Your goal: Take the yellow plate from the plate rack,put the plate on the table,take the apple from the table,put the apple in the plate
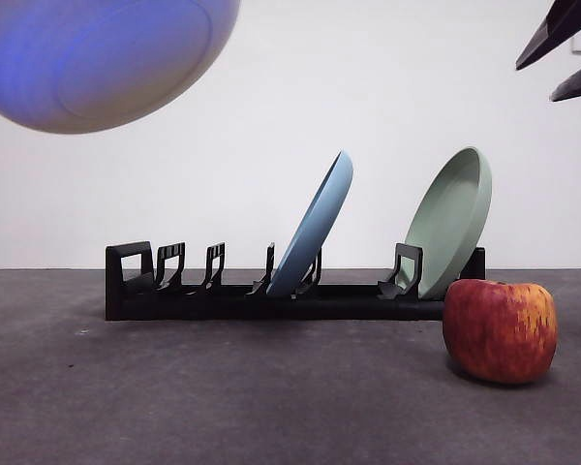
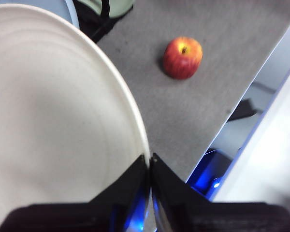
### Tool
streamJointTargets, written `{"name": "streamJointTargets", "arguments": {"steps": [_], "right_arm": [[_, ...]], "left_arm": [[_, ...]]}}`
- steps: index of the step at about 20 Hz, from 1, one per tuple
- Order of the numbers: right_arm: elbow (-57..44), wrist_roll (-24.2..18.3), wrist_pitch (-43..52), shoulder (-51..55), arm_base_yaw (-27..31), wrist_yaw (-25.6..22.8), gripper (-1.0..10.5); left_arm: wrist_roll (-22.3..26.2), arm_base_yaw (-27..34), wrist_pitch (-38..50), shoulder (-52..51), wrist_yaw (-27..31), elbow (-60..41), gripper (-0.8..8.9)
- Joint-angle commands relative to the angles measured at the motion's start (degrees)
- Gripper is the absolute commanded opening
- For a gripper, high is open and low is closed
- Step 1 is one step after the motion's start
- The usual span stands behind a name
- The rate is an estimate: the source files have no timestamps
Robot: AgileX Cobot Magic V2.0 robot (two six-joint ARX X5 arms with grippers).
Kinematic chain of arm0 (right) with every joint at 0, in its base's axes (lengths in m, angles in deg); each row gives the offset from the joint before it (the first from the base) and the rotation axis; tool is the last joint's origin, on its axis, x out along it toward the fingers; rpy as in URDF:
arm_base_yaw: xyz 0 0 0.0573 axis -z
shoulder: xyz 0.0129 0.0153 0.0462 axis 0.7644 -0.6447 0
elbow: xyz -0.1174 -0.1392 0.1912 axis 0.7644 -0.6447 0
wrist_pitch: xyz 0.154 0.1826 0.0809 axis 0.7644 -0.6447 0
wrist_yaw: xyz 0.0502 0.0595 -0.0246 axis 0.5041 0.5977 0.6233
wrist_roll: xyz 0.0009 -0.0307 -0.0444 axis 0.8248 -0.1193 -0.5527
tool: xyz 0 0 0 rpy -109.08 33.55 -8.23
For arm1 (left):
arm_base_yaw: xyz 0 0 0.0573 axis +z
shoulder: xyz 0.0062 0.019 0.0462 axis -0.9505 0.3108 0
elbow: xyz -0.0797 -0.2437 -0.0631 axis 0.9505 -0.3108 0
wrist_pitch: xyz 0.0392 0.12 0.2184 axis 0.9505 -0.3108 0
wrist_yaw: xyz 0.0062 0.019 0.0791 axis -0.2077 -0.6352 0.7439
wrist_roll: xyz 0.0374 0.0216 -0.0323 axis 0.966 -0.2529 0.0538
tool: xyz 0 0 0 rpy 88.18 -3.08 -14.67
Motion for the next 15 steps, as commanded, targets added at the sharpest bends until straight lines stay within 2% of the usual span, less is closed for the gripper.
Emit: {"name": "streamJointTargets", "arguments": {"steps": [1, 4, 9, 12, 15], "right_arm": [[0.2, -0.5, 0.3, -0.1, 0.0, -0.1, 2.3], [0.2, -0.5, 0.3, -0.1, 0.0, -0.1, 2.3], [0.2, -0.5, 0.3, -0.1, 0.0, -0.1, 2.3], [0.2, -0.5, 0.3, -0.1, 0.0, -0.1, 2.3], [0.2, -0.5, 0.3, -0.1, 0.0, -0.1, 2.3]], "left_arm": [[-3.7, -6.2, 2.6, 1.1, 4.7, -2.9, -0.09], [-6.3, -11.5, 8.2, 3.5, 9.1, -9.2, -0.09], [-6.3, -13.0, 19.8, 11.9, 10.5, -18.9, -0.09], [-5.0, -13.0, 26.4, 19.6, 13.5, -21.5, -0.09], [-1.2, -13.0, 31.2, 26.7, 15.0, -21.5, -0.09]]}}
